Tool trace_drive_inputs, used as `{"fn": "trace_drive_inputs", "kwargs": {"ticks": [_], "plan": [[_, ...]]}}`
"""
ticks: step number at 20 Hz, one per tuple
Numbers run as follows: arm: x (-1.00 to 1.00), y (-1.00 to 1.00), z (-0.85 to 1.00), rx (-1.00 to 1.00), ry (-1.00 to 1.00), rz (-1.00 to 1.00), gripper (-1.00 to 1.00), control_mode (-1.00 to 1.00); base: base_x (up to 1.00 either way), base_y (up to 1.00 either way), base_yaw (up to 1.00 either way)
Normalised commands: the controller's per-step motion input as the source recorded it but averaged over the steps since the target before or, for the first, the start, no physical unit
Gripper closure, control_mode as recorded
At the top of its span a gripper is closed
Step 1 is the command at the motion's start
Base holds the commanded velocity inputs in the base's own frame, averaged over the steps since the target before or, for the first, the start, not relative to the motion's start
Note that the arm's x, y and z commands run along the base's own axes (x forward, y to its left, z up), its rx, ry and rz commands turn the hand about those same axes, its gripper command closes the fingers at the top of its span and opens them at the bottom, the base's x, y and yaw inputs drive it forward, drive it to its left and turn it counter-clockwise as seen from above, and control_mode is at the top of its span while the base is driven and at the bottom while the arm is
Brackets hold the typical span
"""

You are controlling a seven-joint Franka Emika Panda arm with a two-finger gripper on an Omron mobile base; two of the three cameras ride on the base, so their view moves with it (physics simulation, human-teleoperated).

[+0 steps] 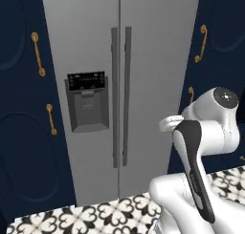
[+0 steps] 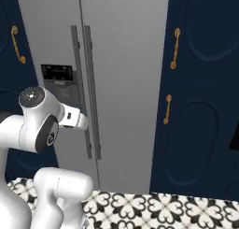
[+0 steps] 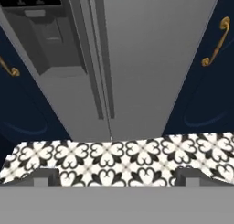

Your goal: Grab a lemon wedge from the fridge and one ice cube from the ice bowl, and put them in the glass of lemonade.

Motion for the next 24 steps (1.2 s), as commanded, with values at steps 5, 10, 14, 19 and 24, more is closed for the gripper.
{"fn": "trace_drive_inputs", "kwargs": {"ticks": [5, 10, 14, 19, 24], "plan": [[0.0, 0.0, 0.0, 0.0, 0.0, 0.0, -1.0, 1.0, 0.0, 0.76, -0.18], [0.0, 0.0, 0.0, 0.0, 0.0, 0.0, -1.0, 1.0, 0.0, 0.23, 0.02], [0.0, 0.0, 0.0, 0.0, 0.0, 0.0, -1.0, 1.0, 0.0, -0.36, 0.12], [0.0, 0.0, 0.0, 0.0, 0.0, 0.0, -1.0, 1.0, 0.0, -0.37, 0.24], [0.0, 0.0, 0.0, 0.0, 0.0, 0.0, -1.0, 1.0, 0.0, -0.03, 0.09]]}}
